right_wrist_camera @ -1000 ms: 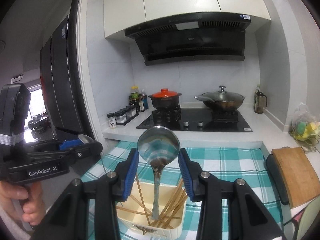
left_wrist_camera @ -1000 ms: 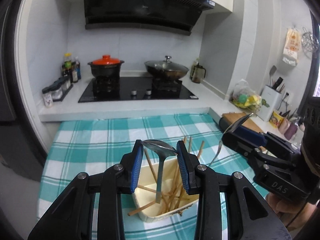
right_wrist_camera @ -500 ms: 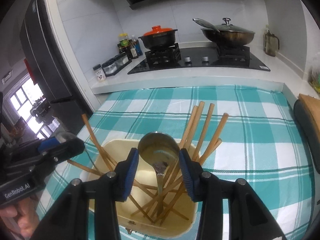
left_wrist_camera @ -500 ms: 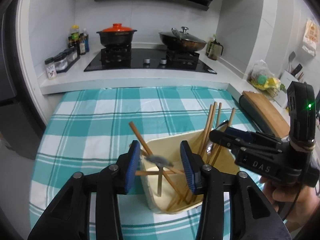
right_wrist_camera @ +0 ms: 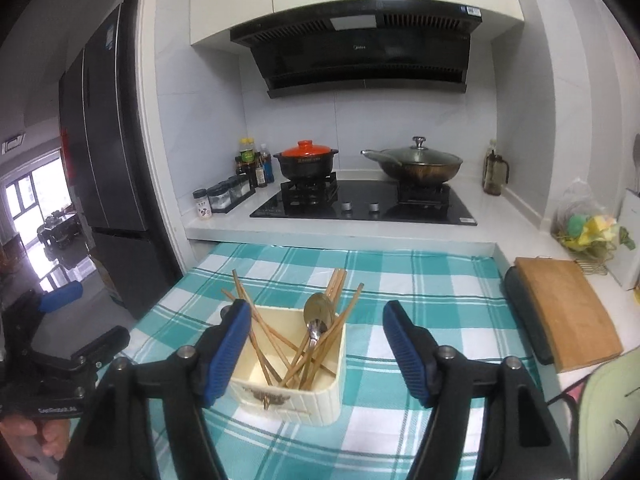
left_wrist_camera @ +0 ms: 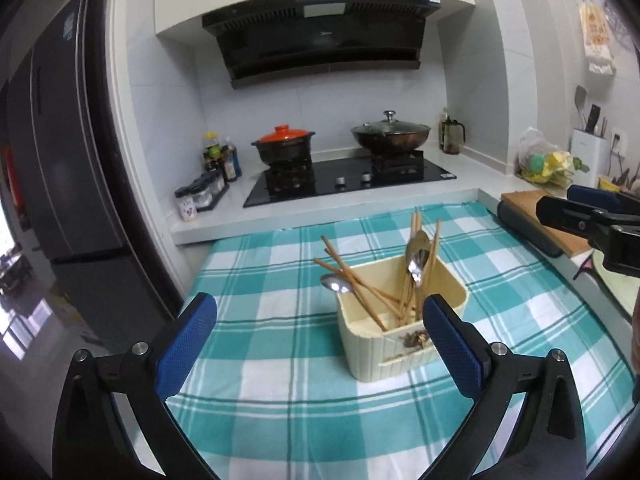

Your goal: Organize utensils

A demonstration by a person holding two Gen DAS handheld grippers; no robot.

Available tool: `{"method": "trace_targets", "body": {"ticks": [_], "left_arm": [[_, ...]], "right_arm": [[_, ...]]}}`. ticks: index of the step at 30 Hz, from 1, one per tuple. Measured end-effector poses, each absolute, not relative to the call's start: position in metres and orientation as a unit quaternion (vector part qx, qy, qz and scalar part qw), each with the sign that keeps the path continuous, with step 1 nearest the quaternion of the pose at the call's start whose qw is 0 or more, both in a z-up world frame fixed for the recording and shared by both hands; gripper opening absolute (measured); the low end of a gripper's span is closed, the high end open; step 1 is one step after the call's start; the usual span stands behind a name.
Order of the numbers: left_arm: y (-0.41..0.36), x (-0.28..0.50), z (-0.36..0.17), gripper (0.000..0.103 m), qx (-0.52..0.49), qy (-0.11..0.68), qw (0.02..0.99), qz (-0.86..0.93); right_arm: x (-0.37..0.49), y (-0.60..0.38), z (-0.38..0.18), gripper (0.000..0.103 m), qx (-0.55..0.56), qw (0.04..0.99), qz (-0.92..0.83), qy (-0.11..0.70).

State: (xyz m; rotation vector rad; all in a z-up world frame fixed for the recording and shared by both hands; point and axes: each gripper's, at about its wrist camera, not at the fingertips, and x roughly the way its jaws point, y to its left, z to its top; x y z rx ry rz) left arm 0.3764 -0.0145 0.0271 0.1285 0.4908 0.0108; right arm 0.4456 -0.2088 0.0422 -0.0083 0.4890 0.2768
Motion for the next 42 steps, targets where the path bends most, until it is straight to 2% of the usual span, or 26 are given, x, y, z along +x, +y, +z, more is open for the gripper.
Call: {"method": "trace_targets", "body": {"ticks": [2,7,16,26,42], "left_arm": [[-0.022,0.354,0.025,0.103,0.076,0.248,0.966,0.008],[-0.037,0.303,0.024,0.103,0.083,0.243,0.966,0.022],[-0.039,0.255,0.025,0.103,0.057,0.259,0.964,0.015],[-0.031,0.232,0.031,0.103,0.035,0.261,0.964,0.035],[-0.024,0.221,0.042,0.103,0.025,0.251,0.967,0.044]], "right_arm": [[0.413,-0.208,0.045,0.085,-0.008,0.964,0.133,0.232],[0.346,-0.21,0.04,0.086,-0.01,0.971,0.108,0.214],[0.276,-0.208,0.03,0.088,-0.038,0.972,0.073,0.218],[0.237,-0.199,0.04,0.092,-0.032,0.973,0.082,0.212],[0.222,-0.189,0.038,0.092,-0.032,0.97,0.098,0.22]]}}
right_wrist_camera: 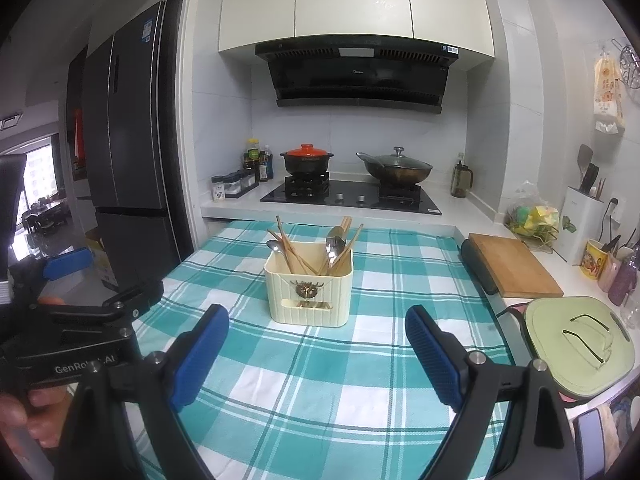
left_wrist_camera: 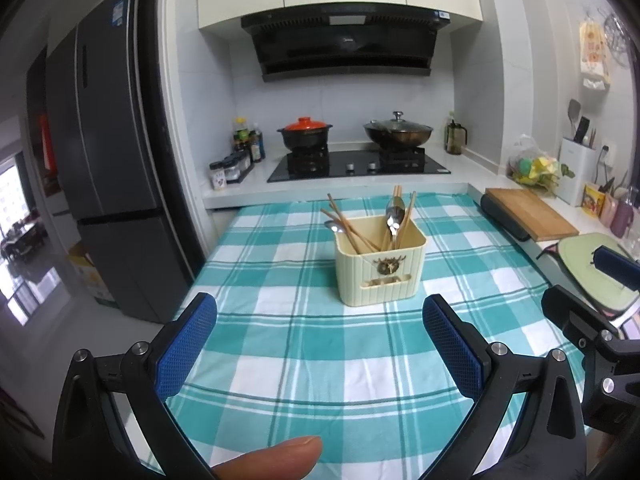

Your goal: Organize utensils

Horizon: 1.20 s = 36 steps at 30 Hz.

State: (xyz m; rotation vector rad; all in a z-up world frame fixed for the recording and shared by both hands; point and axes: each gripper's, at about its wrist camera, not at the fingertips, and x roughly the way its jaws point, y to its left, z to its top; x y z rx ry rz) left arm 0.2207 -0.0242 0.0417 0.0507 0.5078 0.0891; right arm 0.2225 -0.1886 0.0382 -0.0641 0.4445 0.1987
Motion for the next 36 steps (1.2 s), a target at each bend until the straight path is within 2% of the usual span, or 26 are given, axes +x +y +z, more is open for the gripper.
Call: {"method": "trace_targets", "body": {"ticks": [36], "left_arm": [[-0.0285,0.2173,0.0457,0.103,0.018,0.253,0.967,0.036]], "right_arm": [[0.2141,-0.1832,0.041,0.092,-0.038,0.969,0.105,0.22]]}}
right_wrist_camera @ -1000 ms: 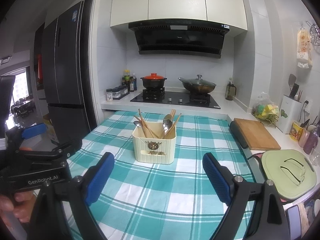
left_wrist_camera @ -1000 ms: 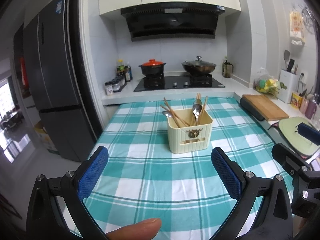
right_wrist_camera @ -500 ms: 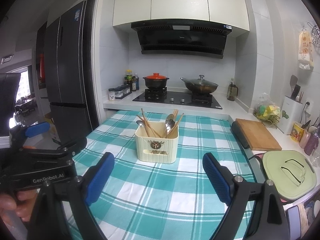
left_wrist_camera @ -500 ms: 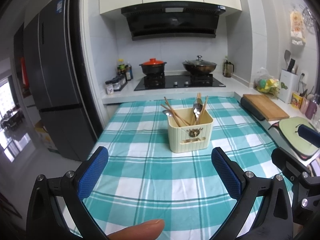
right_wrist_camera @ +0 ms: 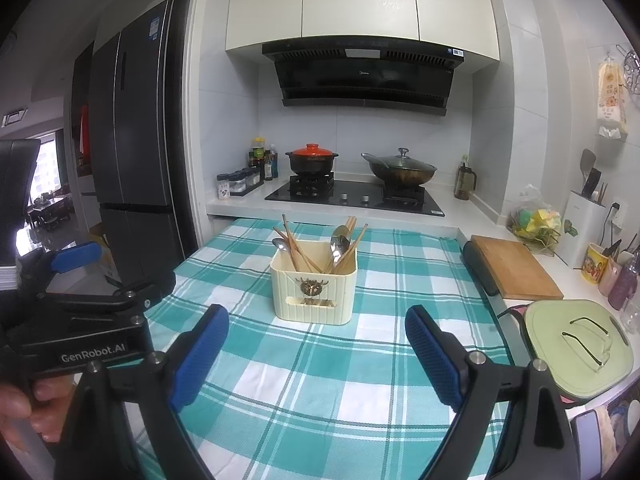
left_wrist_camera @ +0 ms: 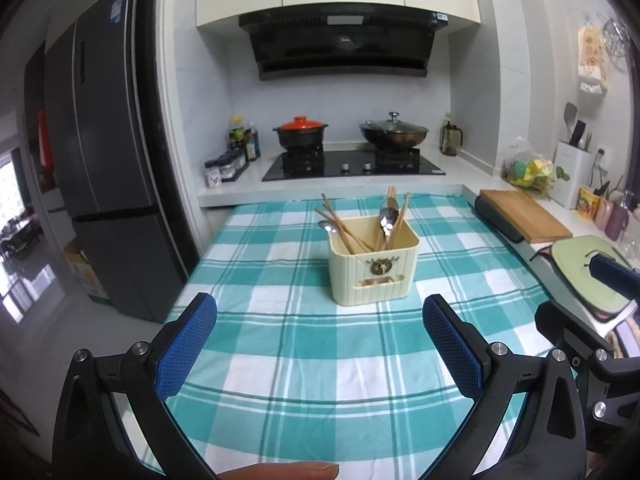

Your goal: Organize utensils

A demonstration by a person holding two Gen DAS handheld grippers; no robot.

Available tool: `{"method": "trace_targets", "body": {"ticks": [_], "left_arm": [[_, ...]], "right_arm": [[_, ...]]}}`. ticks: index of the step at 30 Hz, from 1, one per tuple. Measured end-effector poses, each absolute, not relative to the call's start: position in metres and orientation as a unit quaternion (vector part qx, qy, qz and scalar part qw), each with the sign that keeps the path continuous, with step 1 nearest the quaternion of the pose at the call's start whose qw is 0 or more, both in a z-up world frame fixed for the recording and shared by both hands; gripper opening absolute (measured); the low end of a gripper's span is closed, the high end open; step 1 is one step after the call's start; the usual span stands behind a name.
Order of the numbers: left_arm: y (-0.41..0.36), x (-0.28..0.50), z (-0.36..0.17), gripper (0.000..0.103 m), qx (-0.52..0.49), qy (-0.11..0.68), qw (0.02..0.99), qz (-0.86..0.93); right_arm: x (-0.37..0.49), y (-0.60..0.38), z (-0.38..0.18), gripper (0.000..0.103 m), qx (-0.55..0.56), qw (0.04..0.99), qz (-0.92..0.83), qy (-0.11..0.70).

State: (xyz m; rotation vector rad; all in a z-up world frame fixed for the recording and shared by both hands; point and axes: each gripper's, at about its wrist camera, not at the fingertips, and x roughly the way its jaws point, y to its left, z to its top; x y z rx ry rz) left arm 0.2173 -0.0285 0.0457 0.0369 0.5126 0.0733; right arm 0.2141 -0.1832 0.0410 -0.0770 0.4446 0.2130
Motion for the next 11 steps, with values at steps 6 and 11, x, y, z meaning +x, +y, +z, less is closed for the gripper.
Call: {"method": "trace_targets", "body": {"ticks": [6,11], "left_arm": [[-0.0293,0.2163,0.0465,0.103,0.018,0.251,0.967,0.033],[-0.0268,0.2188,0.045,0.103,0.007,0.255,0.966,0.032]], "right_arm": [[0.2138,-0.1851,0.0403,0.092,-0.039,0.969,0.105,0.222],[0.2138,-0.1891,0.0367,0.092,-0.038,0.968,0.104,0.226]]}}
